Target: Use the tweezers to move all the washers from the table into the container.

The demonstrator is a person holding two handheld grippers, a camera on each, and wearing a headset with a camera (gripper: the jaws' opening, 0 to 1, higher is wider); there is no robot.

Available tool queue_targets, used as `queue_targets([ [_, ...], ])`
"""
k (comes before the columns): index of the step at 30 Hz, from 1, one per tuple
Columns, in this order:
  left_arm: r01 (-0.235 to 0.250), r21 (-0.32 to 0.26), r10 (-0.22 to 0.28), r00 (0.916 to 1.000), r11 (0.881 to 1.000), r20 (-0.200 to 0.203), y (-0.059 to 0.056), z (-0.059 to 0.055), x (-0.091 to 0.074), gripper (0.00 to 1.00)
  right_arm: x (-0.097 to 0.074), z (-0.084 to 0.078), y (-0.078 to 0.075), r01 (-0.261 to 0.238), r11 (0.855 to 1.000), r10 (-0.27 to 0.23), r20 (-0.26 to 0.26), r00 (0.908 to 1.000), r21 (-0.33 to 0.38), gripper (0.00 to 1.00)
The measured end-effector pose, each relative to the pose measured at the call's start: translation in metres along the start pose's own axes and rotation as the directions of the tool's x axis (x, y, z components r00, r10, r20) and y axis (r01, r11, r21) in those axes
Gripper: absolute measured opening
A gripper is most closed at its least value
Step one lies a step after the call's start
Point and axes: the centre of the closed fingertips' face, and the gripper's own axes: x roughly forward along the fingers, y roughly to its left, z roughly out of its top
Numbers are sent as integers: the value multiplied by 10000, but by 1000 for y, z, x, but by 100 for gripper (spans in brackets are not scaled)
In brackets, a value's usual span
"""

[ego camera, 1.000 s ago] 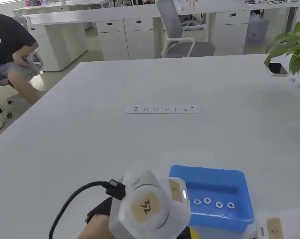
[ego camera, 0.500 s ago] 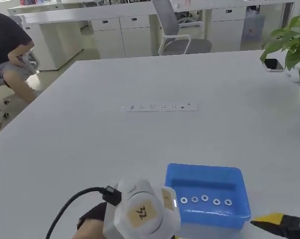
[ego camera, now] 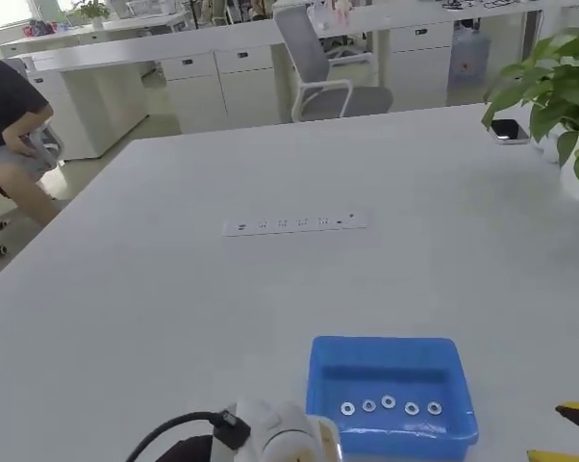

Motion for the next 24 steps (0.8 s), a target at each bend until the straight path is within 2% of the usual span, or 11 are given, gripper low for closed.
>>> queue_targets([
  [4, 29, -7, -29, 9990, 10000, -443, 1, -4, 5, 0, 1, -2, 0, 26, 10000, -26, -18, 10000, 54, 30],
  [7, 107, 242, -86, 9963, 9996, -850, 0, -7, 9, 0, 1, -4, 0, 33, 10000, -32, -119, 9999, 28, 30],
  [13, 163, 388, -113, 9919, 9991, -1264, 1, -8, 12, 0, 3, -5, 3, -48, 10000, 46, -232, 9997, -77, 30],
  [18, 143, 421, -81, 9896, 9990, -1434, 3, -8, 11, 0, 4, -8, 5, -55, 9998, 48, -351, 9994, -183, 31],
  [24, -39, 319, 81, 9911, 9995, -1328, 3, -9, 10, 0, 5, -13, 6, -110, 9998, 100, -509, 9987, -193, 33],
])
